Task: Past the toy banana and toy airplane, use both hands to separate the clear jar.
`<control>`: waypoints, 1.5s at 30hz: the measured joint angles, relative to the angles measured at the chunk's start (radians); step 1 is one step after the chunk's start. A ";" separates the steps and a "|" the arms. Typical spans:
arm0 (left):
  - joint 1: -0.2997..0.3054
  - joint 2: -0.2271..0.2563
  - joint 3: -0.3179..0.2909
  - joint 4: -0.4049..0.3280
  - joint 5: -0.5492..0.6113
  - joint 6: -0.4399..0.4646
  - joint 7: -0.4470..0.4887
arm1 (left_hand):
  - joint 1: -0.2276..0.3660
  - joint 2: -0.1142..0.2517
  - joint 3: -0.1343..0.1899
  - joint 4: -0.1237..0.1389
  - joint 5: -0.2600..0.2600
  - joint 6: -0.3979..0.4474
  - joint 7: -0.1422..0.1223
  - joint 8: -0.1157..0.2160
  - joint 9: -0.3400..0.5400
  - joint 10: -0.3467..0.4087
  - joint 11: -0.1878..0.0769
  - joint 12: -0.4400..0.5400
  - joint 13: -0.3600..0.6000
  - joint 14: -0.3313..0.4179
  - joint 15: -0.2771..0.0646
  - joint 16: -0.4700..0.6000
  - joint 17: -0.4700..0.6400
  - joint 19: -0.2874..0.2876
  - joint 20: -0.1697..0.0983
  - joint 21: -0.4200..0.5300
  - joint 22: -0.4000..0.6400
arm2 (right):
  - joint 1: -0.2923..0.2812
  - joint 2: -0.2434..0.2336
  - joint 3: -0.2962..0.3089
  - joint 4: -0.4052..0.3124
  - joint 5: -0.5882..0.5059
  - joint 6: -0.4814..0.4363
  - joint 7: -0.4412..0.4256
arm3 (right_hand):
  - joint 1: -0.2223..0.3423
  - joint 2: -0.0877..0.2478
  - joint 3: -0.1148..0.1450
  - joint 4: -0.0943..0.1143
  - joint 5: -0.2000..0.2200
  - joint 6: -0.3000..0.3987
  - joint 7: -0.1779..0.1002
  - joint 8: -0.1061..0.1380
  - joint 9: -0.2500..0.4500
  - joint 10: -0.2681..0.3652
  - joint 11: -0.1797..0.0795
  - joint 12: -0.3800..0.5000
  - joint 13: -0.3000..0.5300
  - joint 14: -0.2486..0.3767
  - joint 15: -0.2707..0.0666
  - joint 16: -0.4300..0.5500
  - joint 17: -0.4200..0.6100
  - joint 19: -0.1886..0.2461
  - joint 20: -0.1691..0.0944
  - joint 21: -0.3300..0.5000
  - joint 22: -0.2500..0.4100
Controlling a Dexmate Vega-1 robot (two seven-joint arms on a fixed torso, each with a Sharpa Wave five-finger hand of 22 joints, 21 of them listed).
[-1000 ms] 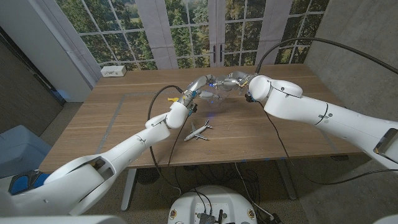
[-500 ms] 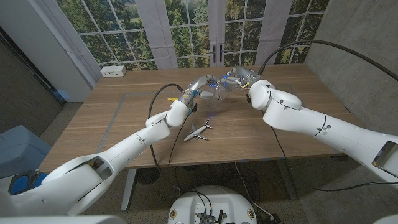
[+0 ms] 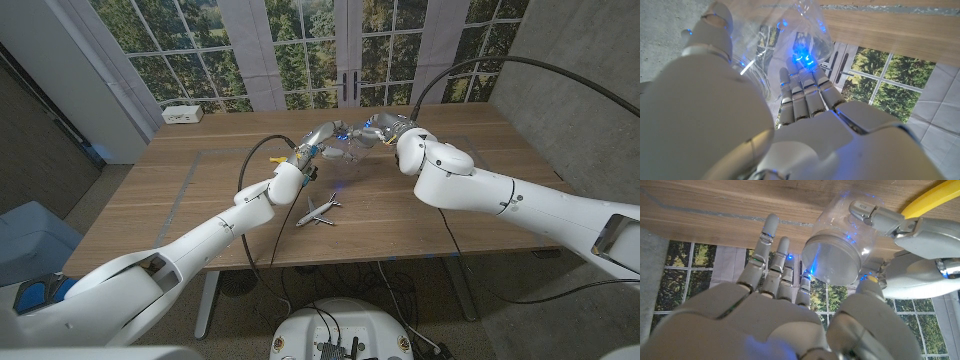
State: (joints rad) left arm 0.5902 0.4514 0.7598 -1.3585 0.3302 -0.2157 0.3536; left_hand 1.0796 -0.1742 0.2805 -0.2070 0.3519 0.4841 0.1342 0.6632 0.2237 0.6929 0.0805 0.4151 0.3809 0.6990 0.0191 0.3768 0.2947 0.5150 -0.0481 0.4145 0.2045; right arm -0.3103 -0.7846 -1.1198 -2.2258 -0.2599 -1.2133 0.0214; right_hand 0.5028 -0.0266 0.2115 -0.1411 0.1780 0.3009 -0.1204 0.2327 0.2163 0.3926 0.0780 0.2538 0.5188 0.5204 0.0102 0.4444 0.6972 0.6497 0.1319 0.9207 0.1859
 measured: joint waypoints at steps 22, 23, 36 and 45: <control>0.003 0.000 -0.015 0.008 -0.055 -0.017 -0.032 | 0.000 0.000 0.000 0.000 0.019 0.006 0.005 0.000 0.000 0.000 0.000 0.000 0.000 0.001 -0.001 -0.006 0.007 0.000 0.000 0.004 0.000 | 0.025 -0.028 0.024 0.037 0.066 0.090 0.059 | 0.224 -0.013 0.105 -0.041 0.026 0.205 0.088 0.082 -0.001 0.268 -0.109 0.084 0.013 0.223 -0.087 0.116 0.010 0.086 -0.125 0.045 0.003; 0.000 -0.001 -0.018 0.012 -0.070 -0.021 -0.045 | 0.000 0.000 0.000 0.000 0.022 0.006 0.005 0.000 0.000 0.000 0.000 0.000 0.000 0.001 -0.002 -0.005 0.008 0.000 0.000 0.004 0.000 | 0.023 -0.034 0.034 0.046 0.073 0.115 0.071 | 0.237 -0.025 0.110 -0.037 0.023 0.209 0.091 0.082 -0.001 0.268 -0.109 0.084 0.016 0.221 -0.087 0.116 0.010 0.078 -0.132 0.045 0.003; -0.023 -0.008 -0.041 0.054 -0.199 -0.044 -0.165 | 0.000 0.000 0.000 0.000 0.030 0.026 0.010 0.023 0.001 0.019 0.007 0.006 0.000 0.007 -0.007 -0.001 0.009 0.000 0.000 0.008 0.001 | -0.037 -0.074 0.140 0.115 0.100 0.440 0.176 | 0.550 -0.079 0.197 -0.038 0.008 0.232 0.115 0.082 -0.001 0.166 -0.100 0.110 0.048 0.160 -0.074 0.129 0.113 -0.141 -0.179 0.095 0.024; -0.034 -0.013 -0.047 0.071 -0.246 -0.051 -0.208 | 0.000 0.000 0.003 -0.003 0.034 0.026 0.010 0.052 0.016 0.026 0.007 0.019 0.000 0.011 -0.010 -0.001 0.014 0.000 0.000 0.012 0.001 | -0.098 -0.074 0.204 0.132 0.060 0.563 0.204 | 0.717 -0.082 0.170 -0.038 0.038 0.231 0.115 0.082 -0.001 0.135 -0.084 0.110 0.126 0.129 -0.071 0.157 0.189 -0.303 -0.158 0.221 0.038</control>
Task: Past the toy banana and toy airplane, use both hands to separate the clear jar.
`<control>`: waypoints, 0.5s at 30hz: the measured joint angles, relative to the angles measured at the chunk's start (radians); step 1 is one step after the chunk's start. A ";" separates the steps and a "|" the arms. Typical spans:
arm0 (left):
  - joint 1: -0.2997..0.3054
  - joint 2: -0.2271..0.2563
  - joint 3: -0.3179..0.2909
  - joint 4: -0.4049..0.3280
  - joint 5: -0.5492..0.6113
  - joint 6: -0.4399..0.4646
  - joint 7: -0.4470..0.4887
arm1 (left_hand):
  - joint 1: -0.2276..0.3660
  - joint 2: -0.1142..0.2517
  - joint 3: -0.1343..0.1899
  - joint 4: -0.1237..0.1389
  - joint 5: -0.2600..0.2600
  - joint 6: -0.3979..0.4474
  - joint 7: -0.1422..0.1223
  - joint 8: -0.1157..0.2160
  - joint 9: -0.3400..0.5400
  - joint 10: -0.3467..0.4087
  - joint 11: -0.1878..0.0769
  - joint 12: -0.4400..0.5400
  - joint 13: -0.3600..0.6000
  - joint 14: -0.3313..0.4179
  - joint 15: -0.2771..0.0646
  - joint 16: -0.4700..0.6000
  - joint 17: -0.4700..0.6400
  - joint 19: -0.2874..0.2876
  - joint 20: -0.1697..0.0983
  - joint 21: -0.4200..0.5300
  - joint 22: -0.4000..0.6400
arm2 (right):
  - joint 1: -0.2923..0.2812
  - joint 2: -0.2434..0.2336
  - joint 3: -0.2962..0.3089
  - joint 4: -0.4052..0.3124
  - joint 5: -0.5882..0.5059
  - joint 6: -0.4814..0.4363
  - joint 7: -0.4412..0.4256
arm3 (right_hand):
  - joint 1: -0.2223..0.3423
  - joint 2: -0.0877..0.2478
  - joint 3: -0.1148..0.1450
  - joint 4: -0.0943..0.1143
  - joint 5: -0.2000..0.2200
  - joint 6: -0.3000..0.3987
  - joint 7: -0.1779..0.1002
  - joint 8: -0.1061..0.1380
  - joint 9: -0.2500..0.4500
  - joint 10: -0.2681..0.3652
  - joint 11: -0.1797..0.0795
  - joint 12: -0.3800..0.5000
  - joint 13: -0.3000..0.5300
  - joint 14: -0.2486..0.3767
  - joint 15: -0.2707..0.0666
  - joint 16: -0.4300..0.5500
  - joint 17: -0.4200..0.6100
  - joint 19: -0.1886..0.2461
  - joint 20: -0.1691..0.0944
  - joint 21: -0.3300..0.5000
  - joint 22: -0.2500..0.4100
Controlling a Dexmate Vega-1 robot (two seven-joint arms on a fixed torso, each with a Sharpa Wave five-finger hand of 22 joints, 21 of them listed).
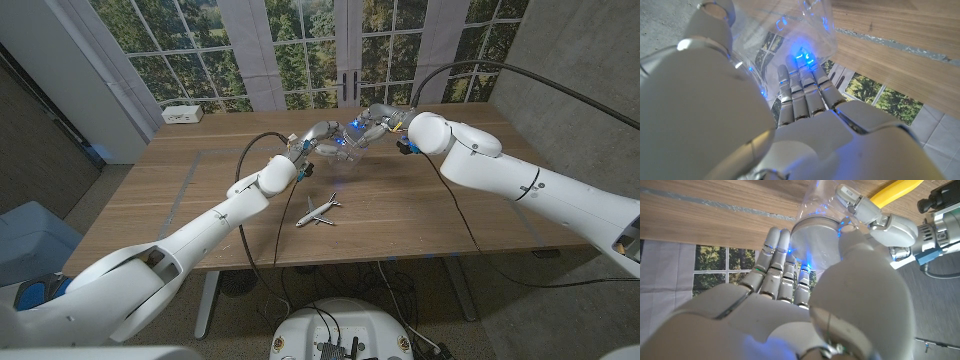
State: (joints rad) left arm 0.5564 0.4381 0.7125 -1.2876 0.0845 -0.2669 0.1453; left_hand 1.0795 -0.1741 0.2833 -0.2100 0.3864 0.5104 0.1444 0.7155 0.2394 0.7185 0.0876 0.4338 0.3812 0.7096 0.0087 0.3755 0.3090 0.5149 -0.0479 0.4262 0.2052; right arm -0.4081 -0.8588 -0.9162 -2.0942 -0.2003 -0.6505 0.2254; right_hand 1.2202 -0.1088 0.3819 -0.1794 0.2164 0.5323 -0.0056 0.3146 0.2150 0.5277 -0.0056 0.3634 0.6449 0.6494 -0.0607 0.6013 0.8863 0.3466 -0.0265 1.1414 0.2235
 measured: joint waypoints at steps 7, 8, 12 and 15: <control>-0.006 -0.003 -0.004 0.006 -0.030 -0.002 -0.026 | 0.000 0.000 0.000 0.000 0.004 0.001 -0.001 0.000 0.003 0.000 0.000 0.000 0.000 0.002 -0.002 -0.003 0.001 0.000 0.000 0.001 0.000 | -0.045 0.010 0.036 0.002 -0.050 0.050 -0.003 | 0.041 0.007 -0.028 0.008 0.005 0.000 0.000 0.000 -0.001 0.008 0.033 0.000 0.013 -0.016 0.013 0.004 0.002 -0.059 -0.001 0.059 -0.014; -0.007 -0.004 -0.005 0.007 -0.037 -0.002 -0.032 | 0.000 0.000 0.000 0.000 0.004 0.001 -0.001 0.000 0.003 0.000 0.000 0.000 0.000 0.002 -0.002 -0.004 0.001 0.000 0.000 0.006 0.000 | -0.054 0.014 0.041 0.003 -0.065 0.057 -0.006 | 0.041 0.007 -0.028 0.008 0.005 0.000 0.000 0.000 -0.001 0.010 0.035 0.000 0.013 -0.020 0.016 -0.005 -0.007 -0.067 -0.008 0.065 -0.018; -0.009 -0.004 -0.007 0.008 -0.054 -0.002 -0.048 | 0.001 -0.001 0.000 0.000 0.010 0.001 -0.001 0.000 0.002 0.000 0.000 0.000 0.000 0.002 -0.002 -0.005 0.001 0.000 0.000 0.008 0.000 | -0.071 0.021 0.049 0.003 -0.110 0.068 -0.011 | 0.041 0.007 -0.028 0.008 -0.005 0.000 0.000 0.000 -0.001 0.021 0.046 -0.019 -0.003 -0.045 0.031 -0.040 -0.039 -0.101 -0.011 0.084 -0.031; -0.011 -0.005 -0.009 0.008 -0.066 -0.001 -0.060 | 0.001 -0.001 -0.002 0.001 0.012 0.001 -0.001 -0.001 0.002 0.000 0.000 0.000 0.000 0.002 -0.002 -0.005 0.001 0.000 0.000 0.008 0.000 | -0.079 0.026 0.048 0.002 -0.163 0.068 -0.010 | 0.094 0.030 -0.020 0.016 -0.008 0.000 0.000 0.000 -0.001 -0.001 0.024 -0.082 -0.055 -0.087 0.073 -0.136 -0.107 -0.150 -0.011 0.097 -0.043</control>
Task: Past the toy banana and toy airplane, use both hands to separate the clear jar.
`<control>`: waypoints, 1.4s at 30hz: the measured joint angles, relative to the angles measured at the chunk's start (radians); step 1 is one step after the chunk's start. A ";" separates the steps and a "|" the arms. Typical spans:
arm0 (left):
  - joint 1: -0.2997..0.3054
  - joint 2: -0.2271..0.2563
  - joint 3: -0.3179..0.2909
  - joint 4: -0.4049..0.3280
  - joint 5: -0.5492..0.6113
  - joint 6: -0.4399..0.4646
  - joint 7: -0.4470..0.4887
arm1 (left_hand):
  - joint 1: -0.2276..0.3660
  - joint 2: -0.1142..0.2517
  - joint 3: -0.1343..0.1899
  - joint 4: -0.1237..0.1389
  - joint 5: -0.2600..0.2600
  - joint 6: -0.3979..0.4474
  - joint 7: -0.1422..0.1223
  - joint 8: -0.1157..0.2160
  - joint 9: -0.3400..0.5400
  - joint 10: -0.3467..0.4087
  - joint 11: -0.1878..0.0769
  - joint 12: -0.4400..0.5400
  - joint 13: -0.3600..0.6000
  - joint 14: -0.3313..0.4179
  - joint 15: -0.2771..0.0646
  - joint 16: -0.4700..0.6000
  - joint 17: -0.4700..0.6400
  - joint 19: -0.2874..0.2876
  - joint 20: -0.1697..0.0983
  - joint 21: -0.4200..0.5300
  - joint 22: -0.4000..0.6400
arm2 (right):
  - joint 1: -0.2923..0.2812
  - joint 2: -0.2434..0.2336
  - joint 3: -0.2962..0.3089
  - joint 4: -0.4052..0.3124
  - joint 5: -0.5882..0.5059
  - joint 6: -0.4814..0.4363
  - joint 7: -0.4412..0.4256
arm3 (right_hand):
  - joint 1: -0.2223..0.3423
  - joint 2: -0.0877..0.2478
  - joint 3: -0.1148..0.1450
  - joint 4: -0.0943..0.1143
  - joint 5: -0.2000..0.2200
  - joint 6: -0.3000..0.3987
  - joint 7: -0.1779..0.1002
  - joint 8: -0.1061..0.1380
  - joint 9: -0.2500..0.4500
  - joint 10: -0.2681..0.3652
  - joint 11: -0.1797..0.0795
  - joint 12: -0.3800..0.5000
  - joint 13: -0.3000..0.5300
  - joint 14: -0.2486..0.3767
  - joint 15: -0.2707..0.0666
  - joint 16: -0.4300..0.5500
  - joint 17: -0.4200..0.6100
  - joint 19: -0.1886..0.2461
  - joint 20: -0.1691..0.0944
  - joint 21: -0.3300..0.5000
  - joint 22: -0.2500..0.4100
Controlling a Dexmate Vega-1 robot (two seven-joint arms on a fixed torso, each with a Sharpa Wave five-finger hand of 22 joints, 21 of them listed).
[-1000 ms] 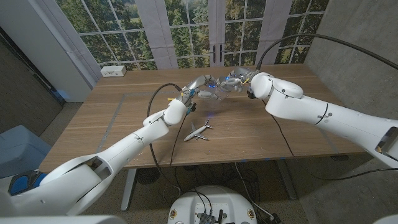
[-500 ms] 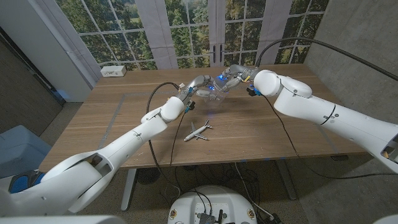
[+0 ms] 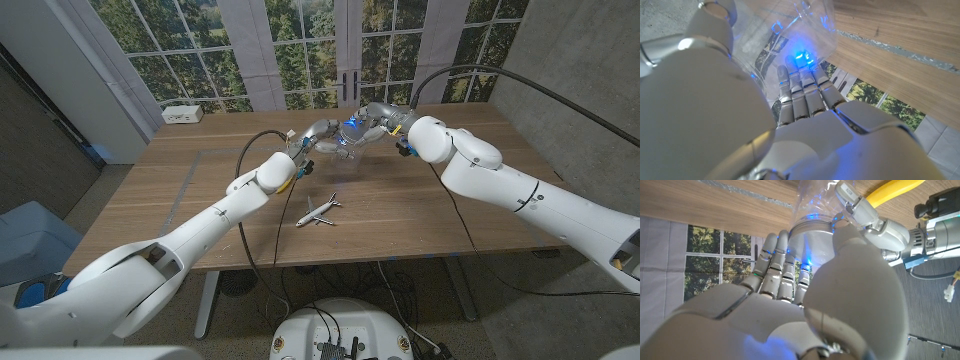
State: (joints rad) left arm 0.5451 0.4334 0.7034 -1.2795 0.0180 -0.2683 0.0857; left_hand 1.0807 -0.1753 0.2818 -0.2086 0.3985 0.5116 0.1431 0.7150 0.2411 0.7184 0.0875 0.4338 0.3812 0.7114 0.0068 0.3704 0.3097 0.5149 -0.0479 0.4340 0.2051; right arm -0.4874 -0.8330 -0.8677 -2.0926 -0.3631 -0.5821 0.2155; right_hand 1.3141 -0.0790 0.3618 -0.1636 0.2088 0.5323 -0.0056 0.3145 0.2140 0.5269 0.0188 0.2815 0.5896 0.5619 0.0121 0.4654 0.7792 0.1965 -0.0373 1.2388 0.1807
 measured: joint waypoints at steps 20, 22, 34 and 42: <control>-0.006 -0.002 -0.001 -0.008 -0.023 0.017 -0.016 | 0.004 -0.004 -0.004 0.004 0.012 0.000 0.000 -0.008 0.000 0.000 0.000 0.000 0.000 0.002 0.002 0.011 0.019 0.000 0.000 0.004 0.000 | 0.111 0.046 -0.050 0.010 -0.134 -0.270 0.316 | -0.420 -0.018 -0.091 0.076 0.057 -0.684 -0.008 -0.136 -0.010 -0.599 0.019 -0.091 -0.136 -0.504 0.033 -0.231 -0.094 -0.101 0.230 -0.299 -0.013; -0.006 -0.002 0.000 -0.010 -0.020 0.020 -0.014 | 0.005 -0.005 -0.004 0.004 0.012 0.000 0.000 -0.008 0.000 0.000 0.000 -0.001 0.000 0.002 0.002 0.011 0.019 0.000 0.000 0.008 0.000 | 0.130 0.048 -0.052 0.019 -0.116 -0.294 0.358 | -0.457 -0.037 -0.116 0.086 0.057 -0.694 -0.004 -0.133 -0.010 -0.613 0.026 -0.089 -0.136 -0.514 0.029 -0.234 -0.102 -0.108 0.223 -0.318 -0.013; 0.002 0.003 0.007 -0.028 -0.002 0.037 -0.003 | 0.005 -0.005 -0.004 0.004 0.016 0.000 0.000 -0.012 0.000 0.000 0.000 -0.008 0.000 0.002 0.002 0.004 0.024 0.000 0.000 0.008 0.000 | 0.118 0.044 0.107 0.094 0.147 -0.251 0.411 | -0.575 -0.012 -0.199 0.138 0.077 -0.574 0.035 -0.077 -0.001 -0.531 0.088 -0.038 -0.133 -0.458 0.091 -0.206 -0.132 -0.079 0.251 -0.383 -0.010; 0.003 0.005 0.010 -0.036 0.011 0.049 0.003 | 0.005 -0.005 -0.004 0.004 0.016 0.000 0.000 -0.012 0.000 0.000 0.000 -0.009 0.000 0.002 0.002 0.001 0.028 0.000 0.000 0.008 0.000 | 0.064 0.015 0.180 0.060 0.304 -0.206 0.325 | -0.631 0.012 -0.216 0.160 0.071 -0.527 -0.009 -0.061 0.007 -0.478 0.105 -0.020 -0.119 -0.379 0.063 -0.163 -0.132 -0.017 0.249 -0.396 0.001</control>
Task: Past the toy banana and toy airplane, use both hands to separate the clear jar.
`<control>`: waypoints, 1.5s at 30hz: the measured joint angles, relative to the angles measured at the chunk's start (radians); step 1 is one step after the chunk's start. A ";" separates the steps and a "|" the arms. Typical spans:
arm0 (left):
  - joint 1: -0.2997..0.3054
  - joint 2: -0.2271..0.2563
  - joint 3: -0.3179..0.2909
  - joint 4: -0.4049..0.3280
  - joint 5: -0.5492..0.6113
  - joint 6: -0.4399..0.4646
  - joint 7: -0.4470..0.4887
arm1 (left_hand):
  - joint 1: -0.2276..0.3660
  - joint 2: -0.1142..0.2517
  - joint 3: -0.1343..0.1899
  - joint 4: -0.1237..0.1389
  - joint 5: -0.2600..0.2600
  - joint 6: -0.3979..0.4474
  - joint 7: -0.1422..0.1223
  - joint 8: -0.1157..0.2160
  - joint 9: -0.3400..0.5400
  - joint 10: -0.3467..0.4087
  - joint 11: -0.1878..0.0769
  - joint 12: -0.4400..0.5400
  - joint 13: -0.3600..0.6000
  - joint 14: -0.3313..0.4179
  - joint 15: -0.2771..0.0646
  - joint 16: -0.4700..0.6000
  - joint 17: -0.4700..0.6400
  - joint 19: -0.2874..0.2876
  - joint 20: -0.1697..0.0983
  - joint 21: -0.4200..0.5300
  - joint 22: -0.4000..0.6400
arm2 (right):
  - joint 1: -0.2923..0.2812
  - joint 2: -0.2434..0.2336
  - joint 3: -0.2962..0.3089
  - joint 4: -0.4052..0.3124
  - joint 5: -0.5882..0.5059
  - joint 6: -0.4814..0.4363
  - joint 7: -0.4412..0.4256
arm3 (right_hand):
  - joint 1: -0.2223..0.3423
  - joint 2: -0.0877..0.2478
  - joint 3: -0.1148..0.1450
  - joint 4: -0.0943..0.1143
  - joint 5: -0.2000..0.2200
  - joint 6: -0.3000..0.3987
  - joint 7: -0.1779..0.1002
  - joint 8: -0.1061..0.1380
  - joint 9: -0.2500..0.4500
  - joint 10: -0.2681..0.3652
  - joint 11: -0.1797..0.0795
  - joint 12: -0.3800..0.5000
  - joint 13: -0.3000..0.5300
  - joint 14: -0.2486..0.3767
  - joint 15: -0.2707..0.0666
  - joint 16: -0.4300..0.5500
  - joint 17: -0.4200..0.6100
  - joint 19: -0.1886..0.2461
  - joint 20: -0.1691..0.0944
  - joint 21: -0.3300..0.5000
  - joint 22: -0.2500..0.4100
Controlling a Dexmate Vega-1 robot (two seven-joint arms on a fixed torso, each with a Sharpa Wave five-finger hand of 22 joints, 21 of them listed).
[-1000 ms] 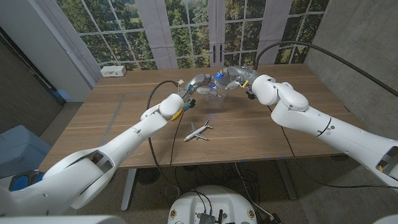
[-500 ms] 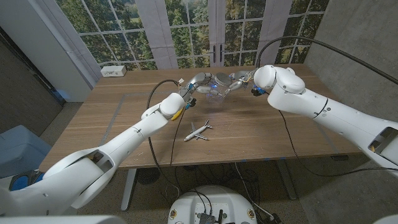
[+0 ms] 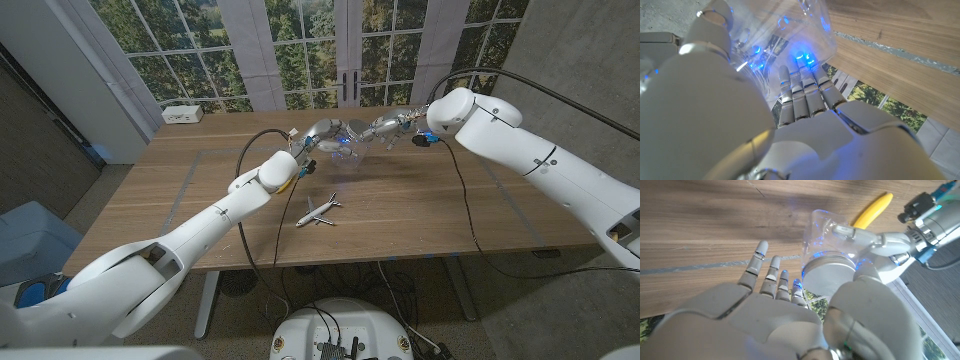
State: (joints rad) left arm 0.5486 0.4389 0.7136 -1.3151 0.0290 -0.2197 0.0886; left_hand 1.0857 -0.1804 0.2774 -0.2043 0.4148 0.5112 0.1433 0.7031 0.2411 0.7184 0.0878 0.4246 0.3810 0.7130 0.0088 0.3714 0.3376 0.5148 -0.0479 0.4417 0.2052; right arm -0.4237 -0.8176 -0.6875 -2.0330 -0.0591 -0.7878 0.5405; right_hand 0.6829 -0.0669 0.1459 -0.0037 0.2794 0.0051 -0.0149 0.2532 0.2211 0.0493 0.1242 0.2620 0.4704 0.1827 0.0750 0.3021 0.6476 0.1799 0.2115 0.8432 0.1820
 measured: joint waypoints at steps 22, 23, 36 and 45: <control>0.001 0.005 0.009 -0.016 0.029 0.026 0.019 | 0.000 0.000 -0.001 0.001 0.011 0.000 0.000 -0.007 0.000 0.000 0.000 -0.006 0.000 0.000 0.000 -0.007 0.009 0.000 0.000 0.010 0.000 | 0.000 -0.039 -0.151 -0.204 -0.075 -0.166 -0.326 | -0.046 0.028 -0.029 -0.016 -0.045 0.074 -0.058 0.030 0.032 0.083 -0.011 0.045 0.055 0.088 -0.041 0.116 0.091 0.102 -0.001 0.012 0.016; 0.001 0.005 0.009 -0.016 0.030 0.026 0.019 | 0.000 0.000 -0.001 0.001 0.011 0.000 0.000 -0.007 0.000 0.000 0.000 -0.006 0.000 0.000 0.000 -0.008 0.009 0.000 0.000 0.010 0.000 | 0.007 -0.035 -0.171 -0.209 -0.085 -0.176 -0.332 | -0.046 0.028 -0.031 -0.018 -0.047 0.085 -0.062 0.036 0.032 0.088 -0.009 0.047 0.057 0.092 -0.045 0.120 0.095 0.103 -0.001 0.016 0.016; -0.005 0.003 0.012 -0.003 0.042 0.018 0.028 | 0.000 0.000 -0.001 0.001 0.015 0.000 0.000 -0.007 0.000 0.000 0.000 -0.006 0.000 0.000 0.000 -0.010 0.014 0.000 0.000 0.017 -0.006 | 0.072 0.006 -0.275 -0.191 -0.169 -0.253 -0.365 | -0.049 0.051 -0.024 -0.036 -0.078 0.151 -0.086 0.058 0.046 0.138 -0.010 0.071 0.075 0.117 -0.035 0.150 0.122 0.142 0.003 0.035 0.021; -0.012 0.000 0.013 0.014 0.045 0.007 0.032 | 0.000 0.000 -0.002 0.002 0.015 0.000 0.000 -0.011 0.000 0.000 0.000 -0.007 0.000 0.000 0.000 -0.012 0.018 0.000 0.000 0.017 -0.006 | 0.116 0.032 -0.307 -0.141 -0.160 -0.275 -0.334 | -0.066 0.050 -0.024 -0.037 -0.085 0.200 -0.084 0.076 0.046 0.166 -0.019 0.075 0.075 0.118 -0.029 0.150 0.116 0.145 0.006 0.035 0.018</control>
State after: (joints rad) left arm 0.5364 0.4384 0.7268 -1.3016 0.0745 -0.2130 0.1208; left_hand 1.0857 -0.1803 0.2756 -0.2024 0.4294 0.5112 0.1433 0.6920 0.2411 0.7185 0.0878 0.4178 0.3810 0.7130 0.0087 0.3599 0.3554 0.5148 -0.0478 0.4587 0.1995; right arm -0.3075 -0.7855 -0.9940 -2.1738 -0.2190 -1.0630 0.2068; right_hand 0.6173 -0.0167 0.1221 -0.0405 0.1943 0.2048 -0.0993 0.3295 0.2674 0.2150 0.1053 0.3368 0.5451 0.3005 0.0464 0.4521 0.7639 0.3252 0.2179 0.8783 0.1998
